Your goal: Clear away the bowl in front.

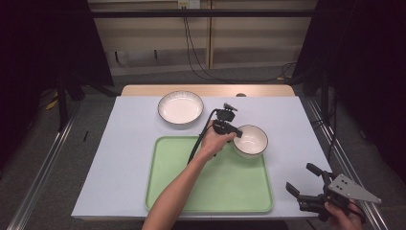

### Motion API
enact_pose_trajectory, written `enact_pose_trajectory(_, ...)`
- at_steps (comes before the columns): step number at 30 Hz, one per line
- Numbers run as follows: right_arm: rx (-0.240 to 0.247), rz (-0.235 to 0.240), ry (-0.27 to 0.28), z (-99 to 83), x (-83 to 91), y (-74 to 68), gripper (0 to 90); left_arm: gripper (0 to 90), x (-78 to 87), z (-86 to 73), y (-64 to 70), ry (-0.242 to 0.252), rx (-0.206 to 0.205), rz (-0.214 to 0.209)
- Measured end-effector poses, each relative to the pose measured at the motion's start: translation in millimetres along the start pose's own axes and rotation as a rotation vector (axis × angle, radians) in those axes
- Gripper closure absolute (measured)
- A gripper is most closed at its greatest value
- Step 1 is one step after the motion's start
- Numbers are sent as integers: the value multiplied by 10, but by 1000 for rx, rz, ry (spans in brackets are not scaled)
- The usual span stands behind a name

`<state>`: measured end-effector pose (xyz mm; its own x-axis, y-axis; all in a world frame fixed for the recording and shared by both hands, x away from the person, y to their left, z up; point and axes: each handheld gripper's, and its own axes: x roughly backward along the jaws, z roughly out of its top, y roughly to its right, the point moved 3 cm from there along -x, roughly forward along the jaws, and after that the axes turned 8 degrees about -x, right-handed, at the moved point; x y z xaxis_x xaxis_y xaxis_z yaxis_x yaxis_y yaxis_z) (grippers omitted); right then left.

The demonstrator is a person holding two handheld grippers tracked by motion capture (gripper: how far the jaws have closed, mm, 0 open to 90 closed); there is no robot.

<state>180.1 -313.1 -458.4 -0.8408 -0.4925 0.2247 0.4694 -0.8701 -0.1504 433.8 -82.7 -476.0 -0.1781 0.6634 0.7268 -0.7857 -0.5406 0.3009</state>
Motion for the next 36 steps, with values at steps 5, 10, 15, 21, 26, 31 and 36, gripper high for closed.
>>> enact_pose_trajectory(5, 0, 0, -5, 1, 3, -7, 35, 810, -20, 20, 24, -1, -9, 14)
enact_pose_trajectory(10, -1, -2, -4, 0, 6, -6, 34, 797, -18, 4, 19, 21, -12, 10)
enact_pose_trajectory(15, 5, 2, -3, -2, -2, -9, 34, 755, -9, 0, 17, 20, -29, 17)
enact_pose_trajectory(21, 3, 1, -4, -3, -3, -9, 35, 545, 72, -3, 11, 63, -62, 53)
enact_pose_trajectory(26, 3, 4, -2, -2, -7, -9, 35, 340, 142, -16, -11, 102, -113, 67)
enact_pose_trajectory(31, 2, 0, -4, -2, -4, -7, 34, 100, 252, -48, -32, 148, -109, 99)
enact_pose_trajectory(36, 4, 0, -4, 0, -5, -9, 35, 37, 418, -116, -38, 184, -137, 135)
